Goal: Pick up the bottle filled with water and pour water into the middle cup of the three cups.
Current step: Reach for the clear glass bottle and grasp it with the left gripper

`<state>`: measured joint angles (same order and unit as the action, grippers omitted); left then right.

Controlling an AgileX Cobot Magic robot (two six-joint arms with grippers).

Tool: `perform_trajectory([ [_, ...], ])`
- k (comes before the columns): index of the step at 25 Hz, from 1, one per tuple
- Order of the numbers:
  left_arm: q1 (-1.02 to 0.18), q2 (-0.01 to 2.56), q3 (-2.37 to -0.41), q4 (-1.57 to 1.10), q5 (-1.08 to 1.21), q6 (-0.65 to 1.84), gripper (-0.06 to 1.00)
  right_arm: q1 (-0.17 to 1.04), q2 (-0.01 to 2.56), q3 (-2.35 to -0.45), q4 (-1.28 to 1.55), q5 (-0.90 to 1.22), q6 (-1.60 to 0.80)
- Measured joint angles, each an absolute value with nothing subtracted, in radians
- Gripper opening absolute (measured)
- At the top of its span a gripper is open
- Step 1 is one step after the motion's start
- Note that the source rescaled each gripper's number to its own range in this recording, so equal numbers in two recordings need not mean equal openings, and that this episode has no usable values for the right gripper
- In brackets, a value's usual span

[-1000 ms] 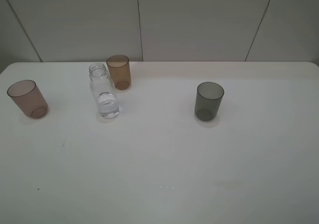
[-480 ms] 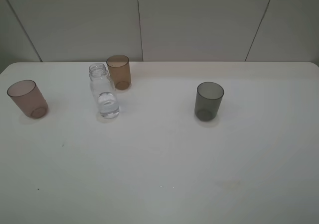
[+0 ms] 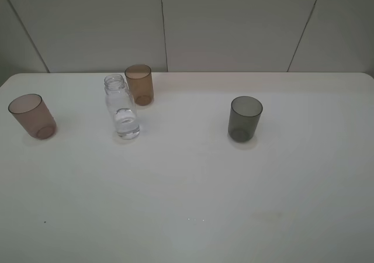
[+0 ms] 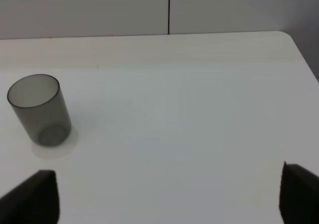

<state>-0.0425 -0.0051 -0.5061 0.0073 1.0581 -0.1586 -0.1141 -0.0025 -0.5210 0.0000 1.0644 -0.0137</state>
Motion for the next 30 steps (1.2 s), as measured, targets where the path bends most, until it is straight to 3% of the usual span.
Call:
perform_trajectory([
  [5, -0.042, 0.108, -0.528, 0.000, 1.019, -0.148, 0.59, -0.114, -0.002, -0.521, 0.000, 1.064, -0.014],
  [13, -0.042, 0.449, -0.659, -0.052, 0.708, -0.104, 0.59, -0.114, -0.002, -0.521, 0.000, 1.064, -0.014],
  [21, -0.058, 0.733, -0.671, -0.102, 0.522, -0.063, 0.59, -0.114, -0.002, -0.521, 0.000, 1.064, -0.014],
  [30, -0.377, 1.001, -0.671, -0.063, 0.391, -0.050, 0.59, -0.114, -0.002, -0.521, 0.000, 1.064, -0.014],
])
